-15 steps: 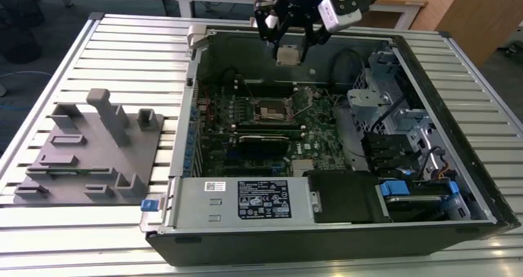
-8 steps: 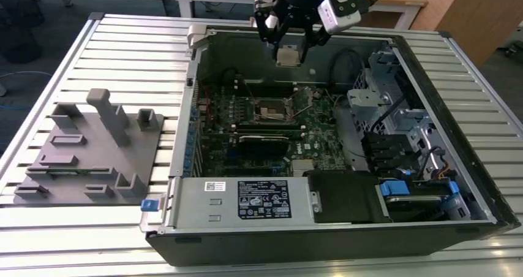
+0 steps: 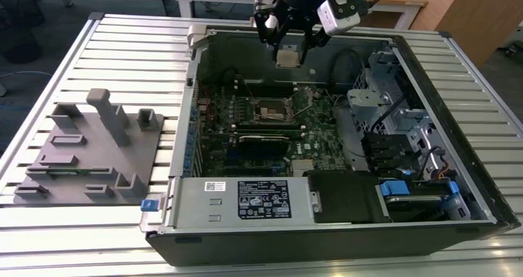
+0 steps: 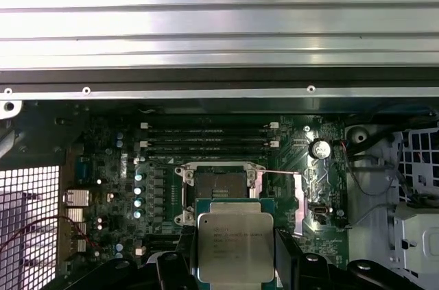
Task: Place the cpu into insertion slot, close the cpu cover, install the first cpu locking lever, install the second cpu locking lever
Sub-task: 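Place the cpu into insertion slot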
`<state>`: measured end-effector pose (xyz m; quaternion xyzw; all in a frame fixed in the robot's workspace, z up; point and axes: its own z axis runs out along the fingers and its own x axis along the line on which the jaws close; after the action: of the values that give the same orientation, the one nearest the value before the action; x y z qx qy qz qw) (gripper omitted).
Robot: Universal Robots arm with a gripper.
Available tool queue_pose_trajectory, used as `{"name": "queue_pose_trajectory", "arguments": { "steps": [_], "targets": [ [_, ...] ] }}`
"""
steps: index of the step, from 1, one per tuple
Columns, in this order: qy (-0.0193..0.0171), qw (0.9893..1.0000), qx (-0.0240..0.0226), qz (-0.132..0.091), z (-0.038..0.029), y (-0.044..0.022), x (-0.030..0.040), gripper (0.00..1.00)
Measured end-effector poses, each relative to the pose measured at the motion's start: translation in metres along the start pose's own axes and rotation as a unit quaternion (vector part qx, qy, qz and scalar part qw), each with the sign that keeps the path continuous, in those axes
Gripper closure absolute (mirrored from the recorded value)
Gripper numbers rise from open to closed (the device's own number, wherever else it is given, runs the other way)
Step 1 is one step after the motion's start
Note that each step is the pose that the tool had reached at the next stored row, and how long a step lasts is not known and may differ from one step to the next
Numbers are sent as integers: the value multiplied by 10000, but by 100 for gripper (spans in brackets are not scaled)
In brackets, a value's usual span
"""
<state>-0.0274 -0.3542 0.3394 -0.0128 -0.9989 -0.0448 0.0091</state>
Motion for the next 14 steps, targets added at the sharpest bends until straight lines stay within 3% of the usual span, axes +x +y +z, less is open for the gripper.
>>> {"name": "queue_pose_trajectory", "arguments": {
  "steps": [7,14],
  "targets": [
    [0,10000,-1,0,4,0,0,46],
    [0,10000,0,0,85,-8,-2,46]
  ]
}}
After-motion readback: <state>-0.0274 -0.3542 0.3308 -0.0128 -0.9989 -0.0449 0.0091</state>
